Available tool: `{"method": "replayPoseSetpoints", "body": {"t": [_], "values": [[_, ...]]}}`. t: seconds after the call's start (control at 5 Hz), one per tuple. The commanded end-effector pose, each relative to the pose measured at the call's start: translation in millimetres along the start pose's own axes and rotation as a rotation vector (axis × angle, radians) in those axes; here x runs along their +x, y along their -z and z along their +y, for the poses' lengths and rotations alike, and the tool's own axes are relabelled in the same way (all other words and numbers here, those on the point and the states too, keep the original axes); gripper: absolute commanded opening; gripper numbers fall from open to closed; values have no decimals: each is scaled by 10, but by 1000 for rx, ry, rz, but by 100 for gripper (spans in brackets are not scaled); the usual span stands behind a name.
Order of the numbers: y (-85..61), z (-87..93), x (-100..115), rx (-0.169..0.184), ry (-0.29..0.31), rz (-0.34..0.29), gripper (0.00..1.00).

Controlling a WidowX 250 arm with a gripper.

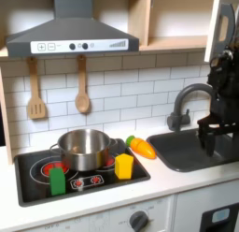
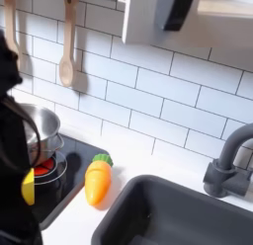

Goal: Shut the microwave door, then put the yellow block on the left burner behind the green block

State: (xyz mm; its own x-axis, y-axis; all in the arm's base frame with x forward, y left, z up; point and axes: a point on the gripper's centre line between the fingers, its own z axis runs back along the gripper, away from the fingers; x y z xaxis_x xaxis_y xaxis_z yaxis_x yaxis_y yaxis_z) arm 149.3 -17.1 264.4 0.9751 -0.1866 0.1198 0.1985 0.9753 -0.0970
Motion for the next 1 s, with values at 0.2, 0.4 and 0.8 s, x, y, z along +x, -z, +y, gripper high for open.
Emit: {"method": "replayPoseSetpoints", "body": {"t": [0.2, 0.4, 0.8], "values": [[61, -348, 108, -35, 102, -24, 100], [95, -495, 172, -42, 128, -34, 100], [219, -697, 417, -59, 131, -23, 100]]}}
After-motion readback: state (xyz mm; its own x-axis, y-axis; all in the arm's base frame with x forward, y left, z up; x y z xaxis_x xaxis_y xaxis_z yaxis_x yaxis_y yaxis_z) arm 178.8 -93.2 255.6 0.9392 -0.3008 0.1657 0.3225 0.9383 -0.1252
